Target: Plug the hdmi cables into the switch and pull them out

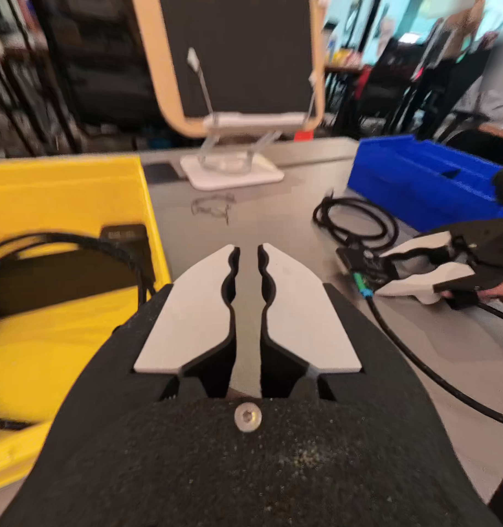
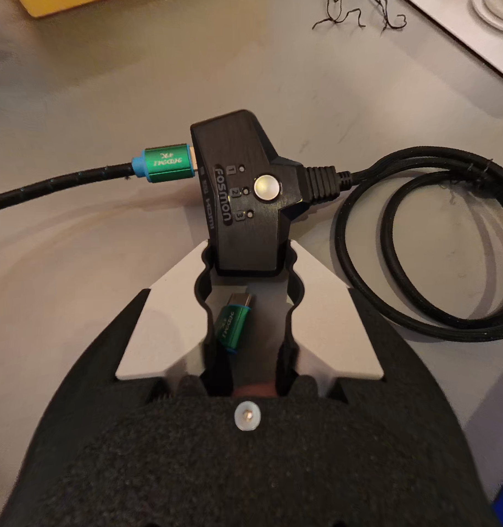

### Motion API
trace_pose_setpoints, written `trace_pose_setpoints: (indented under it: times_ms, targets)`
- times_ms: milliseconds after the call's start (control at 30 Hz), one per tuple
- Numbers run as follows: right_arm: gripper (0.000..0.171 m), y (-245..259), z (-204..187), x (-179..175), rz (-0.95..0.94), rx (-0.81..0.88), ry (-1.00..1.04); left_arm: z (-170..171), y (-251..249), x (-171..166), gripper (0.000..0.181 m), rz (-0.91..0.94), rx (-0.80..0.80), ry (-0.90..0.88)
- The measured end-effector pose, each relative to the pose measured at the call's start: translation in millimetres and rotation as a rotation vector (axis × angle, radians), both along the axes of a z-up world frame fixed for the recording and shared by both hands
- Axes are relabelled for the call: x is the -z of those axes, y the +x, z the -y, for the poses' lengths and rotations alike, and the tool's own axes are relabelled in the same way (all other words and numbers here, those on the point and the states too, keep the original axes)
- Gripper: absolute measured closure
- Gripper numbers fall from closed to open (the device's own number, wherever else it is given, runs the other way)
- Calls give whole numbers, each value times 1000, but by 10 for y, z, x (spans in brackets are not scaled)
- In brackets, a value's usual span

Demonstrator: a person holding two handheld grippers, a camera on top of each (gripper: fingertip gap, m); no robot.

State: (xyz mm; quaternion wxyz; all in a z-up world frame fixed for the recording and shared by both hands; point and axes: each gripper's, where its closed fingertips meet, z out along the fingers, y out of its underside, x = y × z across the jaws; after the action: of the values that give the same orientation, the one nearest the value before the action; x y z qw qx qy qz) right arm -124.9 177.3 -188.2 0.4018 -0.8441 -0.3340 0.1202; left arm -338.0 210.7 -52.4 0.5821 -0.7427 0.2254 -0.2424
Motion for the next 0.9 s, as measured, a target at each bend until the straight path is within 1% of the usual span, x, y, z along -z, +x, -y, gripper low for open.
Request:
trace_pose_setpoints:
  times_ms: [33, 100, 133, 200, 233, 267, 367, 433, 467, 500, 533, 600, 633, 700, 767, 833, 900]
  targets:
    - [121, -1, 4, 5, -9, 0, -12, 34, 6, -133, 170, 6, 24, 57]
    - [121, -1, 22, 18, -39, -3, -50, 65, 12, -282, 157, 4, 76, 75]
    - [121, 4, 26, 16, -53, -2, -61, 31, -44, -337, 155, 8, 71, 73]
    - [121, 17, 29, 8, -76, 4, -75, -208, -359, -373, 162, -6, -79, 49]
    - [121, 22, 29, 7, -82, 5, -78, -339, -524, -307, 161, -40, -144, -4]
    - [121, 25, 30, 6, -84, 5, -79, -447, -639, -218, 157, -80, -169, -62]
    - [121, 13, 36, -27, -94, -7, -61, -692, -851, 165, 146, -196, -199, -271]
    - [116, 3, 50, -56, -104, -18, -46, -737, -772, 341, 143, -180, -132, -383]
    - [114, 9, 54, -76, -108, -16, -37, -778, -752, 378, 143, -146, -132, -415]
    - [112, 14, 62, -99, -111, -16, -28, -806, -723, 397, 149, -117, -125, -424]
    - [112, 21, 70, -129, -114, -14, -17, -816, -698, 432, 156, -112, -116, -434]
    - [112, 40, 69, -197, -120, -4, 10, -819, -673, 536, 160, -140, -98, -472]
    - [112, 43, 70, -226, -126, 0, 21, -791, -625, 545, 174, -149, -54, -474]
    - [112, 46, 67, -283, -142, 8, 44, -796, -641, 508, 174, -178, -60, -438]
    - [113, 48, 62, -348, -165, 17, 67, -782, -682, 396, 174, -228, -75, -378]
    - [113, 29, 66, -446, -208, 20, 90, -727, -689, 142, 175, -275, -77, -258]
    - [113, -8, 78, -582, -275, 17, 112, -595, -634, -209, 174, -351, -76, -100]
